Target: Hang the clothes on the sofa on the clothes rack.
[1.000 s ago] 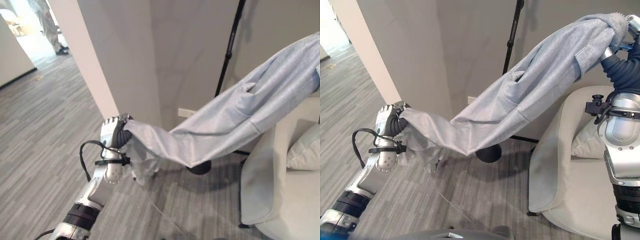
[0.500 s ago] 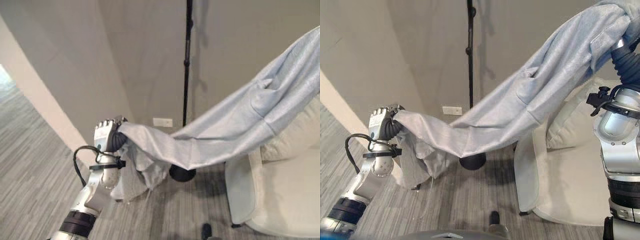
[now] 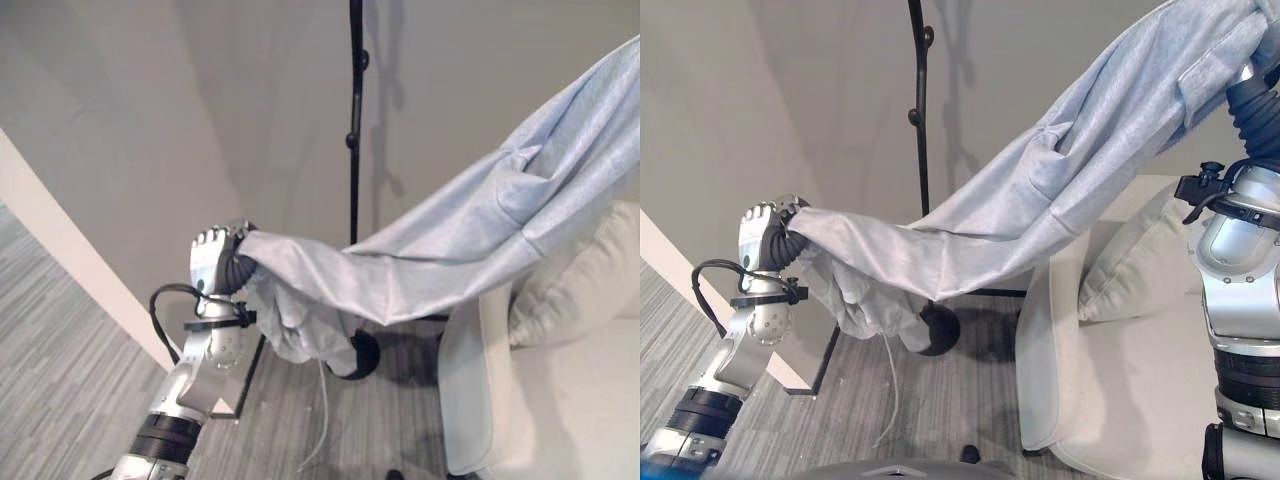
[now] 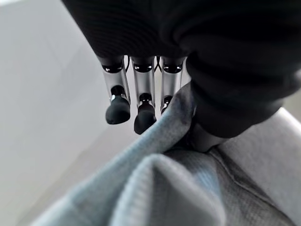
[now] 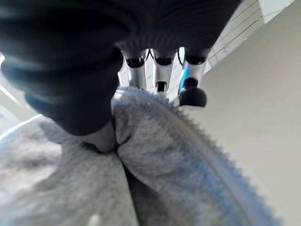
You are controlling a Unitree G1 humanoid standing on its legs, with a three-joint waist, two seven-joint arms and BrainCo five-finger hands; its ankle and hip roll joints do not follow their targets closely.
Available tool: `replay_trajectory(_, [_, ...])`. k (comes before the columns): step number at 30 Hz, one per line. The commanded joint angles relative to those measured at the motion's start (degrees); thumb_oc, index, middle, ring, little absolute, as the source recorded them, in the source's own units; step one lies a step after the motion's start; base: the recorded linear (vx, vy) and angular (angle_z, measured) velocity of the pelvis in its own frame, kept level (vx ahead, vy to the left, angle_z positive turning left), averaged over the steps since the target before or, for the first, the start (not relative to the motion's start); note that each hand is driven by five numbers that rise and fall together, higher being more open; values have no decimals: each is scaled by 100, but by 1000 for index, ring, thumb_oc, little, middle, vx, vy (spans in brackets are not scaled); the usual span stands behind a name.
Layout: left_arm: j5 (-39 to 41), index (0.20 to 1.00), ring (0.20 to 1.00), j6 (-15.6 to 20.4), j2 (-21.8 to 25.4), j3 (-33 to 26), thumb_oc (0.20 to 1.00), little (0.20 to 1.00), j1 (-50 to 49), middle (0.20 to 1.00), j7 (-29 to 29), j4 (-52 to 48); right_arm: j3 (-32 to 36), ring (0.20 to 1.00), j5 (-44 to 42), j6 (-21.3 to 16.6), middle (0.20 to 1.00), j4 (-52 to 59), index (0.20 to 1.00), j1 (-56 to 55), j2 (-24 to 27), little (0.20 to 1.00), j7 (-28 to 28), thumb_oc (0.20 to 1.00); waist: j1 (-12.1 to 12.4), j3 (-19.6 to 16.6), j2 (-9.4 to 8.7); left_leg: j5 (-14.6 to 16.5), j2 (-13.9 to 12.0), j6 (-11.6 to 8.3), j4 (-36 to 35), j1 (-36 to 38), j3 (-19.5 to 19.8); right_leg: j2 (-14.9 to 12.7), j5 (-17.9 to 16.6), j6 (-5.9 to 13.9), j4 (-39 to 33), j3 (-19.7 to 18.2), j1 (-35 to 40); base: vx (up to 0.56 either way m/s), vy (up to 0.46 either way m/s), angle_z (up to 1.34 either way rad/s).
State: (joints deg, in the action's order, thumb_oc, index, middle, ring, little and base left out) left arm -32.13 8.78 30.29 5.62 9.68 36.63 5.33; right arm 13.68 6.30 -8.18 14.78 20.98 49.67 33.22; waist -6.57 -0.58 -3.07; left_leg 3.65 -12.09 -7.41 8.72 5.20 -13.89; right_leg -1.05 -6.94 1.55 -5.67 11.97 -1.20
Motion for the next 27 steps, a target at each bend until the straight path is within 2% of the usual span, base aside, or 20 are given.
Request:
replay_trajectory(1, [-58,200,200,195,478,-70,200,200,295,200,308,-584,9,200,129,-110,200,-74,200,364,292,200,207,200,42,-78,-158,-1323,-186,104,1904,-273,277,-68,768,-120,230,-325,431,115,-153,-22])
replay_trajectory(2, [-52,200,200,180,519,-28,200,200,402,200,328,-554,-39,200,178,-67,200,-159,200,408,308,200,296,200,85,-41,-199,-1266,-154,174,2072,-446,351,-64,797,-158,234,-366,501,132,-112,-31])
replay_trajectory(4, [-65,200,200,151,498,3,200,200,554,200,368,-494,-61,200,251,5,200,-278,200,490,372,200,353,200,152,42,-216,-885,97,291,2190,-881,453,-95,844,-118,229,-465,622,92,-21,-35])
replay_trajectory(5, [-85,200,200,136,475,-11,200,200,590,200,382,-493,-42,200,262,16,200,-316,200,515,409,200,382,200,173,46,-219,-571,225,325,1950,-1016,481,-99,870,-77,220,-515,660,89,53,-46])
replay_trajectory(7, [-109,200,200,145,458,46,200,200,716,200,398,-520,-55,200,249,17,200,-471,200,635,509,200,482,200,251,37,-246,-152,482,420,1324,-1213,472,-188,887,35,193,-575,715,134,75,-10])
replay_trajectory(8, [-90,200,200,145,464,92,200,200,811,200,421,-492,-104,200,240,20,200,-586,200,727,569,200,544,200,313,42,-263,-164,669,457,829,-1371,488,-230,888,81,166,-607,742,88,55,32])
replay_trajectory(9, [-90,200,200,145,463,93,200,200,818,200,423,-486,-110,200,239,16,200,-596,200,737,573,200,547,200,313,37,-271,-193,685,462,790,-1364,481,-243,883,84,164,-609,732,158,84,20])
replay_trajectory(10, [-42,200,200,96,465,118,200,200,890,200,490,-428,-205,200,236,29,200,-691,200,867,558,200,606,200,476,79,-184,-485,930,373,-44,-1628,824,-137,941,113,122,-744,871,192,64,4])
replay_trajectory(11, [-33,200,200,83,435,135,200,200,937,200,540,-393,-270,200,201,7,200,-759,200,973,553,200,656,200,540,102,-140,-899,1014,263,-619,-1655,1002,-81,977,117,110,-810,918,266,74,-11])
replay_trajectory(13, [-8,200,200,64,392,194,200,200,983,200,574,-358,-353,200,139,37,200,-900,200,1055,537,200,705,200,612,153,-118,-1122,1102,146,-1108,-1882,1179,-37,1084,97,137,-917,1086,204,26,-33])
replay_trajectory(15, [-7,200,200,54,313,220,200,200,953,200,579,-321,-387,200,108,53,200,-900,200,1028,494,200,662,200,640,179,-98,-1268,1091,109,-1310,-1919,1207,-6,1210,94,195,-1061,1235,246,27,-65])
replay_trajectory(17, [-33,200,200,63,272,233,200,200,849,200,548,-322,-417,200,141,95,200,-871,200,954,444,200,583,200,666,135,-57,-1220,1049,148,-1364,-1828,1198,17,1278,125,220,-1138,1287,266,62,-8])
replay_trajectory(19, [-48,200,200,107,137,301,200,200,660,200,493,-279,-382,200,223,126,200,-755,200,743,327,200,497,200,670,12,34,-1400,997,192,-1334,-1676,1200,3,1386,164,222,-1230,1428,409,155,-14])
replay_trajectory(20, [-79,200,200,142,144,383,200,200,589,200,428,-282,-356,200,264,145,200,-694,200,599,309,200,408,200,672,-96,-30,-1324,1035,231,-1303,-1541,1108,-151,1466,216,227,-1247,1556,369,131,-58])
replay_trajectory(21, [-80,200,200,144,148,389,200,200,579,200,424,-284,-346,200,264,145,200,-688,200,579,302,200,403,200,684,-104,-50,-1312,1051,238,-1303,-1529,1092,-173,1477,226,225,-1254,1565,408,116,-56])
replay_trajectory(23, [-15,200,200,195,214,382,200,200,456,200,386,-305,-409,200,304,208,200,-710,200,534,304,200,327,200,697,-191,-128,-1154,1131,394,-1286,-1364,869,-425,1495,364,490,-1261,1555,326,149,-32])
replay_trajectory(24, [-13,200,200,195,217,375,200,200,446,200,386,-307,-420,200,305,211,200,-711,200,540,299,200,325,200,707,-199,-137,-1145,1141,404,-1291,-1356,846,-442,1509,375,508,-1280,1544,275,153,-46])
replay_trajectory(25, [1,200,200,187,215,362,200,200,406,200,392,-317,-463,200,303,231,200,-720,200,561,268,200,290,200,714,-234,-163,-1087,1178,454,-1309,-1294,747,-525,1441,418,625,-1292,1501,262,130,-67])
replay_trajectory(26, [33,200,200,178,207,355,200,200,335,200,380,-339,-524,200,310,235,200,-696,200,578,224,200,213,200,723,-284,-204,-954,1247,552,-1338,-1163,595,-657,1202,529,894,-1262,1405,259,132,-75])
replay_trajectory(27, [34,200,200,177,210,349,200,200,325,200,378,-343,-530,200,313,240,200,-691,200,579,218,200,208,200,732,-291,-208,-943,1255,565,-1336,-1161,576,-670,1210,544,916,-1280,1390,255,128,-63])
